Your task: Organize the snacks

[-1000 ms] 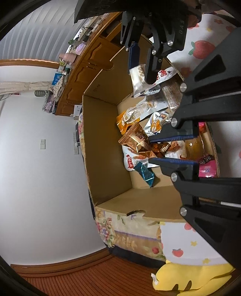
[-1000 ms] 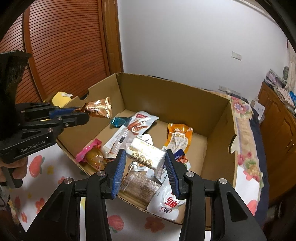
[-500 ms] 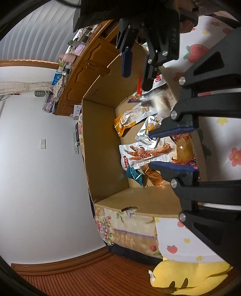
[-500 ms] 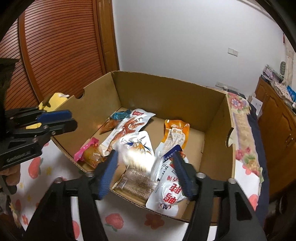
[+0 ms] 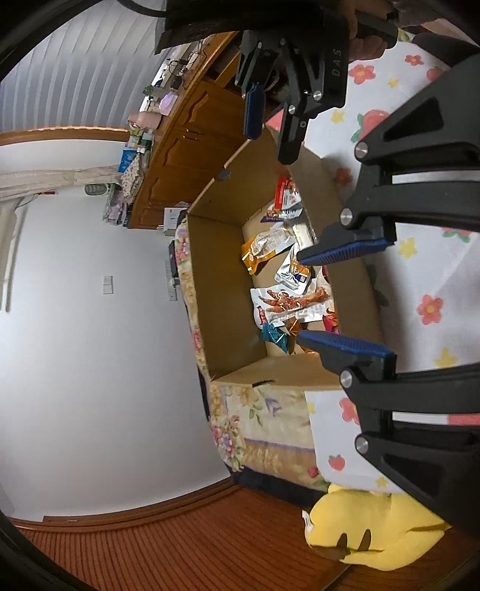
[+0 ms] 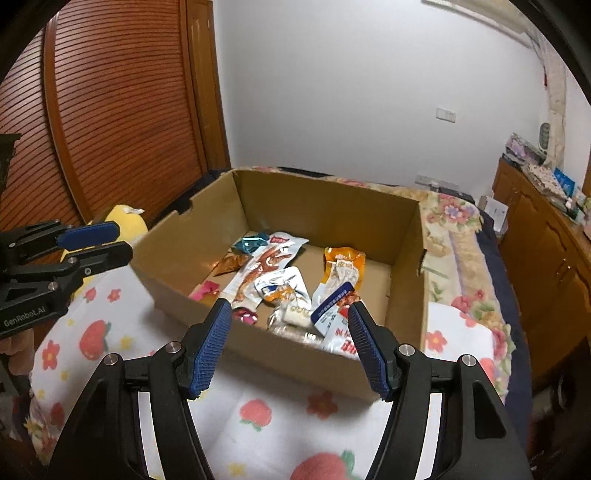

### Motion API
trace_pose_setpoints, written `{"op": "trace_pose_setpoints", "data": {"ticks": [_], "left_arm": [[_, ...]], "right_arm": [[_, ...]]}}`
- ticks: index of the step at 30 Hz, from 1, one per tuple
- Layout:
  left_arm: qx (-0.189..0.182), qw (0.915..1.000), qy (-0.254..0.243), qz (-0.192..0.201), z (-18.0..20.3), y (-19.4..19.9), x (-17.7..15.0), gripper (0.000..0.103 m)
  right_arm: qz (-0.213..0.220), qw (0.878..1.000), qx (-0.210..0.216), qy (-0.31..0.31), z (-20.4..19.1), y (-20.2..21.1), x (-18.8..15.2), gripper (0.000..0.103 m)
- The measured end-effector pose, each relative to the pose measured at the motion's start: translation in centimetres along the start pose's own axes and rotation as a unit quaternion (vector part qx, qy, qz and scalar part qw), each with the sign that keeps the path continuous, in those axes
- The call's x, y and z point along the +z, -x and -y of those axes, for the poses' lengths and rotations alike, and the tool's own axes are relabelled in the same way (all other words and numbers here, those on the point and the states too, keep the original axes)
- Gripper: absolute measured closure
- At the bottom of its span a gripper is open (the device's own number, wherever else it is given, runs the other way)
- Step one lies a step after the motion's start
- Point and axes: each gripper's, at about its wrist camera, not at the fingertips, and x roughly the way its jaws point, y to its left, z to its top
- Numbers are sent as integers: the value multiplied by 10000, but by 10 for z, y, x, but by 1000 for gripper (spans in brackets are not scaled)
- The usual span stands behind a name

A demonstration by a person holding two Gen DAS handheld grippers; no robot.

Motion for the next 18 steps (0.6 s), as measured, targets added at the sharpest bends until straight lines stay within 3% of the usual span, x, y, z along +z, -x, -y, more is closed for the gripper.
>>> {"op": "trace_pose_setpoints", "data": {"ticks": [9, 15, 18], "left_arm": [[53, 9997, -30, 222, 16, 60, -22, 61], [130, 9995, -63, 286, 29, 90, -42, 57], [180, 9993, -100, 310, 36, 101, -49, 48]], "right_arm": [[391, 9989, -190, -159, -22, 71, -22, 32], [649, 9969, -340, -271, -30, 110, -39, 11], [718, 9960, -395, -356, -32, 124, -49, 4]]}}
